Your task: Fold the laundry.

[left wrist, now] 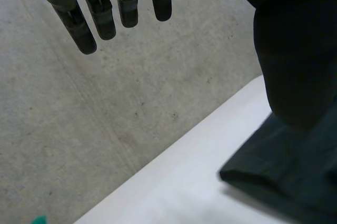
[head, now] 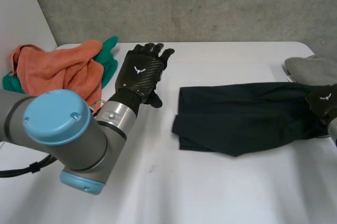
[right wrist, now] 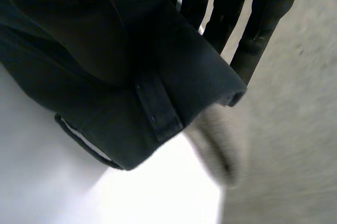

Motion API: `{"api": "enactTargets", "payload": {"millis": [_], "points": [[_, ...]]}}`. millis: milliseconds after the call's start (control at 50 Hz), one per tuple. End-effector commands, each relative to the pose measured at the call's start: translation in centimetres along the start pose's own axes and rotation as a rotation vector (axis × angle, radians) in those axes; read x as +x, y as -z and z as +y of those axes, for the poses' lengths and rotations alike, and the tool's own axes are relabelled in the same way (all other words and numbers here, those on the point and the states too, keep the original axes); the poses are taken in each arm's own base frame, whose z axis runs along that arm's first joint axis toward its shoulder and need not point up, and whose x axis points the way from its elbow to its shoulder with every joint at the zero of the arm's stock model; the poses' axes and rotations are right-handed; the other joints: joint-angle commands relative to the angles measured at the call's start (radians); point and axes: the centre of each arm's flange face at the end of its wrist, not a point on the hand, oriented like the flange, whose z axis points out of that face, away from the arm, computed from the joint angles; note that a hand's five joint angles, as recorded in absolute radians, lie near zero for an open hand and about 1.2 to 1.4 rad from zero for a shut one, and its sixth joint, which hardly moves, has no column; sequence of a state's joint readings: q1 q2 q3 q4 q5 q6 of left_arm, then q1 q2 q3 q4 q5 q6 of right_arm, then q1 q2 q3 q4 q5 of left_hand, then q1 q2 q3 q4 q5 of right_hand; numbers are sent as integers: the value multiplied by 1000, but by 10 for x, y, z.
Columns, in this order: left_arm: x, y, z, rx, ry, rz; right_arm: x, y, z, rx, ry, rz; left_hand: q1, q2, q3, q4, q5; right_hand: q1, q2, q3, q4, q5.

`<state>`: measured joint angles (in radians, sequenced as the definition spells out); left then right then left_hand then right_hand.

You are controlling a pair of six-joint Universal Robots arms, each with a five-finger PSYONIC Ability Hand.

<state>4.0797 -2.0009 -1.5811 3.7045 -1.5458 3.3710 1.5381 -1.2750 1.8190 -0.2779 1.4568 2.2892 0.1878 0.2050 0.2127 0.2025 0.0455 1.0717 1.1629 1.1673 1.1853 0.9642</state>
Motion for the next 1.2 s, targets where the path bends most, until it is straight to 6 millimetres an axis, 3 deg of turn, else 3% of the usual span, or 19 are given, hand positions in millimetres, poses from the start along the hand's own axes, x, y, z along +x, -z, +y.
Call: {"api": "enactTargets", "payload": {"millis": [20,40,80,140,200,220,240,260,320,380,400,500,580,700,800,900,980,1060,1200], "points": [[-9,4,-12,25,15,-21,-41,27,-86,341,214,-105,-13,-30,-38,-28,-45,325,233,229,211,258],[-9,4,-13,27,20,-21,-64,43,-109,456,233,-183,-13,-30,-38,-28,-45,325,233,229,211,258],[-9,4,-12,25,30,-22,-87,53,-118,531,258,-268,-13,-30,-38,-28,-45,325,233,229,211,258],[-9,4,-13,27,47,-24,-143,68,-116,629,290,-494,-13,-30,-38,-28,-45,325,233,229,211,258],[-9,3,-13,30,56,-26,-172,77,-111,670,338,-593,-13,-30,-38,-28,-45,323,231,227,209,256],[-9,3,-14,31,56,-26,-175,78,-111,674,355,-594,-13,-30,-38,-28,-45,79,-13,-17,-35,11],[-9,2,-16,39,58,-26,-175,77,-111,671,372,-584,-13,-30,-38,-28,-45,-310,-402,-406,-424,-378],[-10,1,-17,42,58,-28,-173,77,-114,672,386,-559,-13,-30,-38,-28,-45,-897,-988,-993,-1011,-964],[-13,-4,-23,68,53,-37,-168,73,-118,658,351,-530,-13,-30,-38,-28,-45,-897,-988,-993,-1011,-964],[-15,-12,-37,109,53,-43,-141,73,-135,652,198,-487,-13,-30,-38,-28,-45,-897,-988,-993,-1011,-964],[-15,-15,-40,115,54,-43,-118,73,-145,641,56,-464,-13,-30,-38,-28,-45,-897,-988,-993,-1011,-964],[-12,-30,-52,127,57,-33,-63,74,-159,591,-418,-466,-13,-30,-38,-28,-45,-897,-988,-993,-1011,-964],[14,-36,-58,121,65,37,-29,61,-148,505,-672,-438,-13,-30,-38,-28,-45,-897,-988,-993,-1011,-964],[53,-44,-47,83,75,126,6,38,-113,316,-713,-344,-13,-30,-38,-28,-45,-897,-988,-993,-1011,-964],[87,-47,-17,-6,76,196,0,22,-101,224,-726,-371,-13,-30,-38,-28,-45,-897,-988,-993,-1011,-964],[97,-49,16,-133,66,217,-20,6,-91,145,-741,-440,-13,-30,-38,-28,-45,-897,-988,-993,-1011,-964],[93,-46,42,-265,49,197,-37,-9,-78,76,-749,-479,-10,-27,-34,-24,-42,-897,-988,-993,-1011,-964],[74,-43,64,-401,24,140,-59,-21,-65,2,-753,-530,-10,-27,-34,-24,-42,-897,-988,-993,-1011,-964],[63,-33,81,-531,14,140,-90,-33,-52,-64,-622,-573,17,0,-8,2,-15,-897,-988,-993,-1011,-964]]}}
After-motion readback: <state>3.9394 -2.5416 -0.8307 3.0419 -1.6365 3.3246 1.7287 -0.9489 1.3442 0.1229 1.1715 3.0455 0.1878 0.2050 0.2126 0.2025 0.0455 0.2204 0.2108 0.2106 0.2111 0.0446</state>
